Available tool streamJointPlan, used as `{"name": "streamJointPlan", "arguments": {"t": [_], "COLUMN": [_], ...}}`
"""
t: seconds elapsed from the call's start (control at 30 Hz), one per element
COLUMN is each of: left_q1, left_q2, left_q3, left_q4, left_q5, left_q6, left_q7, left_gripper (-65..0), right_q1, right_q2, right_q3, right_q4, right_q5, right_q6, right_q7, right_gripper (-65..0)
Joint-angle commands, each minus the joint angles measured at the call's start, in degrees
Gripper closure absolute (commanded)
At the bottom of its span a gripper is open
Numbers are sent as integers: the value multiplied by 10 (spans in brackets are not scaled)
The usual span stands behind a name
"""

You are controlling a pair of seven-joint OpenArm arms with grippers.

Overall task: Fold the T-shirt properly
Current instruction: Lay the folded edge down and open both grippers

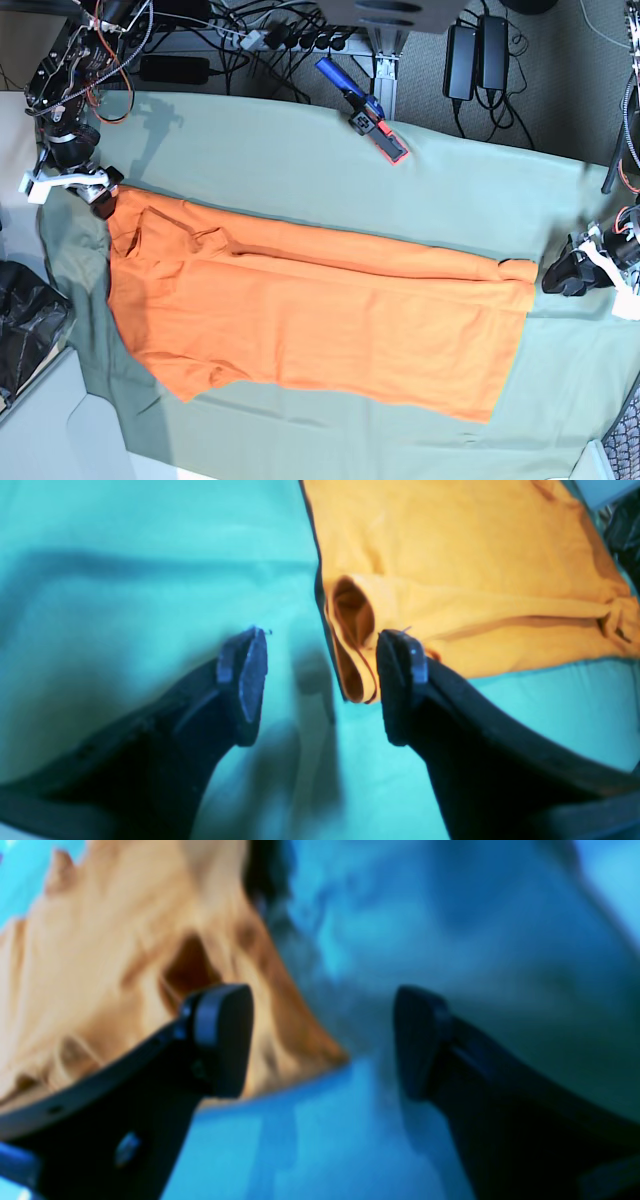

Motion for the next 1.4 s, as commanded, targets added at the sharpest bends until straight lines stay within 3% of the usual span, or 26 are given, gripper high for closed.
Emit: {"name": "streamJointPlan", "arguments": {"t": [0.0,0.37,0.43,0.7,1.03,1.1,1.13,1.2,1.27,1.37], "left_q1": [-11,-11,-11,-11,-11,-11,-11,-11,-11,-11], "left_q2": [-1,73,80,85,87,87,87,87,87,87], "left_q3": [-3,-3,-3,-3,-3,-3,-3,-3,-3,-3], "left_q4": [8,-3,-4,-4,-4,-4,-4,-4,-4,-4], "left_q5": [-14,10,26,47,64,69,70,79,92,104], "left_q6": [-5,-5,16,31,45,49,48,48,48,48], "left_q7": [-14,-19,-24,-35,-36,-36,-36,-36,-41,-43], "left_gripper": [-379,-379,-379,-379,-378,-359,-316,-213,-162,-117], "right_q1": [3,0,0,10,30,30,30,30,30,30], "right_q2": [12,-29,-35,-45,-45,-45,-45,-45,-44,-45], "right_q3": [2,2,2,-11,-48,-48,-48,-48,-48,-48], "right_q4": [2,-28,-28,-28,-28,-28,-28,-28,-28,-28], "right_q5": [17,59,66,79,77,76,76,76,76,76], "right_q6": [-12,-12,-12,9,9,9,9,9,10,10], "right_q7": [10,2,2,2,2,2,3,14,23,21], "right_gripper": [-439,-439,-439,-439,-437,-390,-328,-158,0,0]}}
